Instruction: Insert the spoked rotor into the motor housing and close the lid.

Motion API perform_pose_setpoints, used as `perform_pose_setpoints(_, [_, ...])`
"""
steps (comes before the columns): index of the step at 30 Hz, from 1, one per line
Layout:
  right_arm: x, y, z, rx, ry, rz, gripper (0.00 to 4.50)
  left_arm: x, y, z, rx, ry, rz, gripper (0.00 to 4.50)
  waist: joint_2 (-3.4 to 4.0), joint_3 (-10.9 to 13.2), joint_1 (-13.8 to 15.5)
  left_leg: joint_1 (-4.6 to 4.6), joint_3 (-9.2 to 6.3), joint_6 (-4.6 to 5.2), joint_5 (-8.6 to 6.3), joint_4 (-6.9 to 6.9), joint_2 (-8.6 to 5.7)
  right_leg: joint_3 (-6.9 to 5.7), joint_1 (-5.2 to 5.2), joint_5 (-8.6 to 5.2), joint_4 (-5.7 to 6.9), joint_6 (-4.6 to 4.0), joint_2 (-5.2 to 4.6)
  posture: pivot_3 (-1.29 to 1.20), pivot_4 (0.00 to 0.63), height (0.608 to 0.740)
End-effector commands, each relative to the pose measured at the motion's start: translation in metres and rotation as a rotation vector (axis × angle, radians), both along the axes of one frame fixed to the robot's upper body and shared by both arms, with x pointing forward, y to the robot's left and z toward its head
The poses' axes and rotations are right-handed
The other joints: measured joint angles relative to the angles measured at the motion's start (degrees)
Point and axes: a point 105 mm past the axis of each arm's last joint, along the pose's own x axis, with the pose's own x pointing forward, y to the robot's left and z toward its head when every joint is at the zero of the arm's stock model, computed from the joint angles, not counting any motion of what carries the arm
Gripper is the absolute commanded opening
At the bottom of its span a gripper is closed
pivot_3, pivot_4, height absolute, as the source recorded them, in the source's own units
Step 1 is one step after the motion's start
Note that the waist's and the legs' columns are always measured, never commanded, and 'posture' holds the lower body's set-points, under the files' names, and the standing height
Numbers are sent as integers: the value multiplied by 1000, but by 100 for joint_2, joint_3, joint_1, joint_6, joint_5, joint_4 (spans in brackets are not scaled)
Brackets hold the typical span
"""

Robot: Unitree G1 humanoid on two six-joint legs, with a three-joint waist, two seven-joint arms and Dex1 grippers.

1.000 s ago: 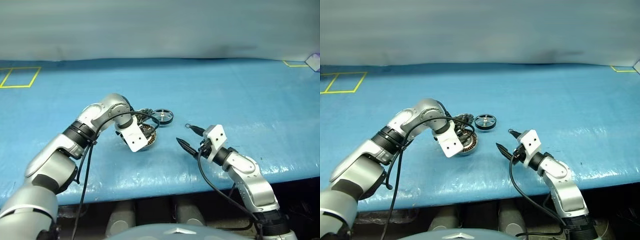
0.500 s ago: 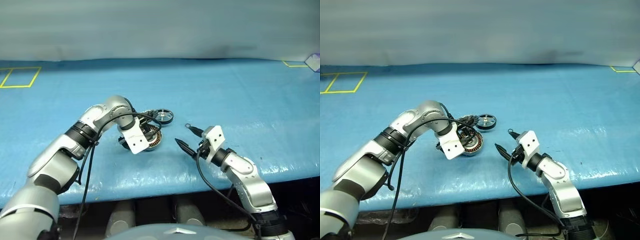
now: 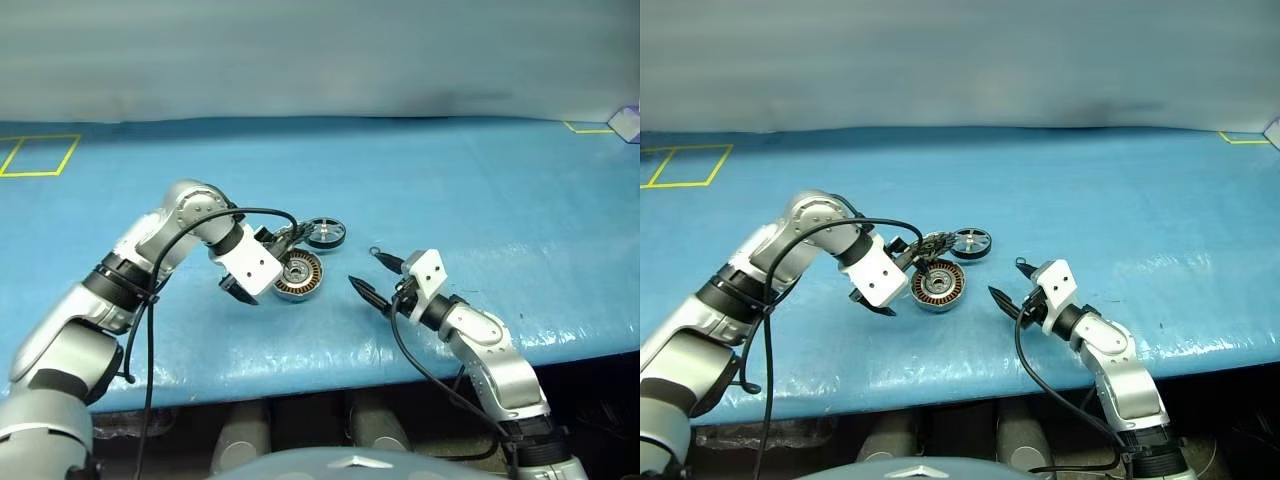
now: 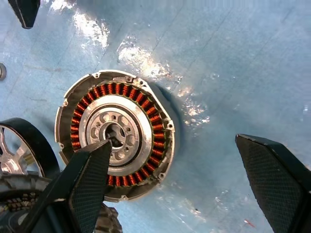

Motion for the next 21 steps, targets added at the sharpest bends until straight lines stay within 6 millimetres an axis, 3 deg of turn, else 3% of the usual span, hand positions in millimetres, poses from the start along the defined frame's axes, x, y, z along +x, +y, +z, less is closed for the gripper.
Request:
perform_pose_setpoints(1, [5, 1, 9, 24, -36, -3, 3848, -6, -5, 23, -131, 17, 52, 4430, 0, 0, -5, 1, 0, 0, 0, 1, 0, 1, 1, 0, 0, 0, 0, 0, 150, 740])
perform_pose_setpoints(6, [14, -3, 3, 29, -29, -71, 3848, -17, -20, 41, -399, 128, 167, 4430, 0, 0, -16, 2, 0, 0, 0, -3, 1, -1, 0, 0, 0, 0, 0, 0, 150, 740])
perform_pose_setpoints(11, [24, -9, -10, -5, -7, -173, 3848, -5, -20, 44, -694, 155, 418, 4430, 1, -1, -33, 7, 0, 0, 0, 0, 1, 0, 3, 0, 2, 0, 0, 0, 150, 740])
perform_pose_setpoints(15, [32, -12, -12, -1, -6, -218, 3848, -15, -18, 31, -833, 230, 540, 4430, 1, -1, -57, 15, 0, 0, 0, -4, 3, -1, 9, 1, 1, 0, 0, 0, 150, 740])
perform_pose_setpoints(21, [42, -11, -18, -17, 4, -239, 3848, -29, -5, 2, -880, 304, 699, 4430, 2, -1, -60, 26, 1, -1, 0, -6, 3, 0, 19, 1, -2, -1, 0, 0, 150, 740])
